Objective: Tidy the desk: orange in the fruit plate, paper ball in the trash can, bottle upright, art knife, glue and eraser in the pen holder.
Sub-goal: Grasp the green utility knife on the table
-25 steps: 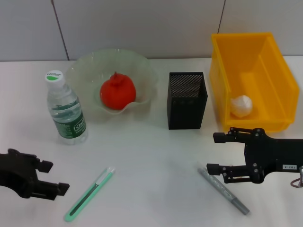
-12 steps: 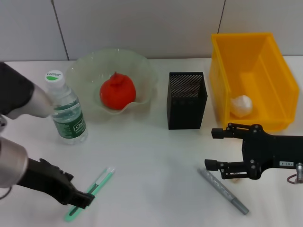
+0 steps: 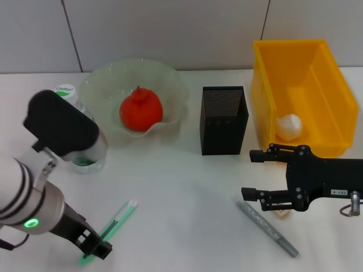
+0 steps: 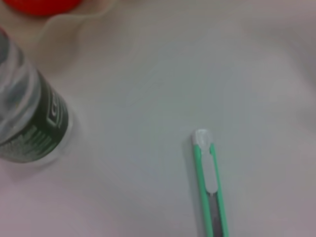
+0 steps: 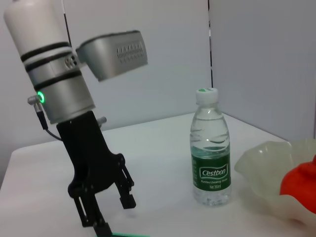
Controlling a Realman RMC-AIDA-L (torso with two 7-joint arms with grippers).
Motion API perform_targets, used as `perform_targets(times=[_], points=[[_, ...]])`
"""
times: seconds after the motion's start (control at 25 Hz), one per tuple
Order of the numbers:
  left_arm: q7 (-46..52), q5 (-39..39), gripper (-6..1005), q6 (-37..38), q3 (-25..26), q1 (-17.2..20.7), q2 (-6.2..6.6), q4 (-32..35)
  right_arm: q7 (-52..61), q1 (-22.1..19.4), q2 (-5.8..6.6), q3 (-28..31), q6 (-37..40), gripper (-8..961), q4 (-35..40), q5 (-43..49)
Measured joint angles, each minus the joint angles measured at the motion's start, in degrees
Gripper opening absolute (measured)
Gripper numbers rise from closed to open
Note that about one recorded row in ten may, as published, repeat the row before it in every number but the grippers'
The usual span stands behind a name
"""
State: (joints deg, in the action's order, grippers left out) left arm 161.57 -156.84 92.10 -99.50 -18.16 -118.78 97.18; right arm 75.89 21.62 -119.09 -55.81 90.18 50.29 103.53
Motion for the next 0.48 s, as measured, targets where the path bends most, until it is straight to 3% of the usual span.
perform_targets(times=[0.48], points=[[2.0, -0.2, 726, -0.3, -1.6, -1.9, -0.22, -4.2, -0.1, 0.9, 0.00, 0.0, -0.1, 826, -1.1, 0.0]])
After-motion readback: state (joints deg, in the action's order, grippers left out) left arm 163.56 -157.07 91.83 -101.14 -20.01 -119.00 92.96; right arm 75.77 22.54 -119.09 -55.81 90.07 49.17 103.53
